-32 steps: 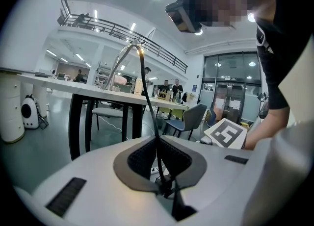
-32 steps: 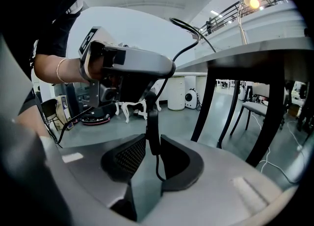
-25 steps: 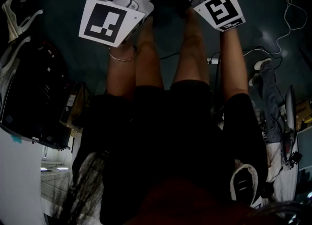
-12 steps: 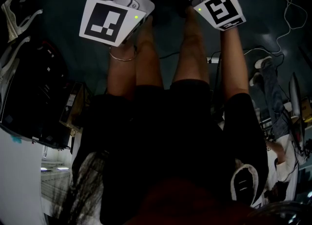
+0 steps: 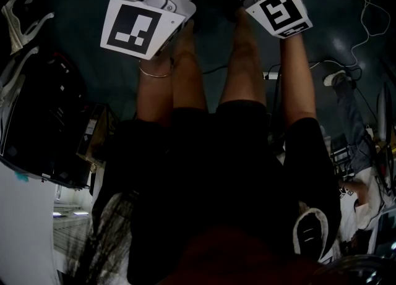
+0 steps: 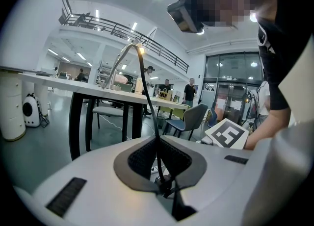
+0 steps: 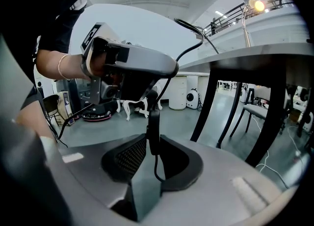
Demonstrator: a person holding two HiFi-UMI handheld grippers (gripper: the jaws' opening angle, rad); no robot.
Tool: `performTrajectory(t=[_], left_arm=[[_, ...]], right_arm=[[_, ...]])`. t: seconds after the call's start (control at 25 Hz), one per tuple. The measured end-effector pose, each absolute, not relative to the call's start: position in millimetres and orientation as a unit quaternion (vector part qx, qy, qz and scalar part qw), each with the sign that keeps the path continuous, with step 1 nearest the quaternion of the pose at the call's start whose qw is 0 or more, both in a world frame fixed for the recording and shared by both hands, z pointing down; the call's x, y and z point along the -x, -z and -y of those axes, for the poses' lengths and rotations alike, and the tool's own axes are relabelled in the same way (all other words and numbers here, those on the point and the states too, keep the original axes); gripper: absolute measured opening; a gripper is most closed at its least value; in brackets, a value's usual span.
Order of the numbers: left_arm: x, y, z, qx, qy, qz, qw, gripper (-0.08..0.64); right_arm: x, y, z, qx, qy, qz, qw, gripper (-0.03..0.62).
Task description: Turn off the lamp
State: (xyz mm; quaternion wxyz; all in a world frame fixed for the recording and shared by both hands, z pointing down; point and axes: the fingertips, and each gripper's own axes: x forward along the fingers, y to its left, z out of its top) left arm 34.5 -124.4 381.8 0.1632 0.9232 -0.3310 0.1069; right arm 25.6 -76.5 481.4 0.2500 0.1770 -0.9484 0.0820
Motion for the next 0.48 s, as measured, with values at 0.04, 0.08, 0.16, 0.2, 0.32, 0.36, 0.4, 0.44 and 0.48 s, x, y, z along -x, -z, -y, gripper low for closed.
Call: performTrajectory(t=[0.04,0.08,0.16,0.2,0.32,0.36,0.4,0.44,0.48], left_arm=[[-33.3,-382.4,124.6,-0.923,-0.107,0.331,0.164,0.023],[-32.2,-382.9,124.8,-0.923,-0.108,0.332,0.164,0.023],[-32.1,-383.0,125.0,-0.923,-0.108,0.332,0.164,0.023],[-32.6,-382.9,125.0,-0.923,-0.107,0.332,0.164,0.023],[-32.8,-383.6,125.0,-0.922,-0.107,0.332,0.165,0.023],[-32.5,-383.8,125.0,-0.922,-0.108,0.332,0.165,0.023],[-32.5,-383.6,125.1,-0.923,-0.108,0.331,0.165,0.023],[-32.8,-383.4,125.4,-0.923,-0.107,0.331,0.165,0.023],[-33.3,-383.1,125.8,-0.923,-0.106,0.331,0.165,0.023]], right_arm=[[-24.6,-481.9,76.4,-0.176,-0.082,0.948,0.251,0.086],[-23.7,-482.2,76.3,-0.175,-0.082,0.948,0.252,0.086],[-23.5,-482.4,76.0,-0.174,-0.083,0.948,0.253,0.086],[-24.0,-482.5,75.9,-0.174,-0.083,0.948,0.253,0.086],[-24.0,-483.4,75.4,-0.173,-0.081,0.948,0.255,0.084],[-23.6,-483.6,75.1,-0.172,-0.079,0.948,0.257,0.079],[-23.4,-483.6,74.9,-0.172,-0.076,0.947,0.259,0.069],[-23.4,-483.5,75.0,-0.173,-0.075,0.947,0.260,0.069],[-23.6,-483.5,75.2,-0.174,-0.075,0.947,0.260,0.069]])
